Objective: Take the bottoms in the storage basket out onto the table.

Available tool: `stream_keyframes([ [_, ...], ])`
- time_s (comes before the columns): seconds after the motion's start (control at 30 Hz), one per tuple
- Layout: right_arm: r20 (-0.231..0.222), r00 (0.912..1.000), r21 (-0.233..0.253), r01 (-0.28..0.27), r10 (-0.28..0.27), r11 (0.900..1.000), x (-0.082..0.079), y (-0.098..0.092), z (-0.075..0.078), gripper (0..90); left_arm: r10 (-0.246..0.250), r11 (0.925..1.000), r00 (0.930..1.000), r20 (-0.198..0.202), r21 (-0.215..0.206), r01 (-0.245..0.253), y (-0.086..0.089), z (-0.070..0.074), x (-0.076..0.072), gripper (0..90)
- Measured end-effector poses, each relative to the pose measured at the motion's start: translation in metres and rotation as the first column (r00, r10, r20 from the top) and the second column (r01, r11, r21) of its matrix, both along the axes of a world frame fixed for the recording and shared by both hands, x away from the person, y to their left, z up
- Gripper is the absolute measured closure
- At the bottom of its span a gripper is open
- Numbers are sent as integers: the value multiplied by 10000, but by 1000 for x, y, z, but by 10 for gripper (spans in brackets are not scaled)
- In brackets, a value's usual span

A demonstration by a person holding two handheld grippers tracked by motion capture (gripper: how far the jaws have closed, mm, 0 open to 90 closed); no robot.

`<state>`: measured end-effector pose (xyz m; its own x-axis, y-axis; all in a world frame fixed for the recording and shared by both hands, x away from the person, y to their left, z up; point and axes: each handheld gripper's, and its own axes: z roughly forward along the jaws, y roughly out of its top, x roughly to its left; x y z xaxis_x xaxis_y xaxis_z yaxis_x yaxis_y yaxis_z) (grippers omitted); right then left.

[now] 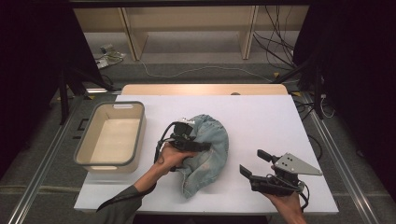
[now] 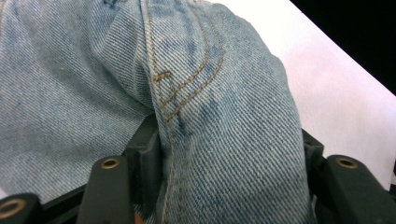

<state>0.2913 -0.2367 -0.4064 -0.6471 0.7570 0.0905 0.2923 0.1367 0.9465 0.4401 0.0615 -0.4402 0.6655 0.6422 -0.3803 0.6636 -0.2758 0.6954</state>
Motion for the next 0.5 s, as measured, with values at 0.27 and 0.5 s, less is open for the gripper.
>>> stream_keyframes([
  [0.27, 6, 10000, 13, -8, 8, 10000, 0, 0, 0, 185, -43, 9999, 10000, 53, -106, 44, -1, 0, -1, 391],
  [0.5, 11, 10000, 14, -13, 13, 10000, 0, 0, 0, 184, -189, 9996, 9997, 165, -207, 192, 0, 1, -1, 384],
])
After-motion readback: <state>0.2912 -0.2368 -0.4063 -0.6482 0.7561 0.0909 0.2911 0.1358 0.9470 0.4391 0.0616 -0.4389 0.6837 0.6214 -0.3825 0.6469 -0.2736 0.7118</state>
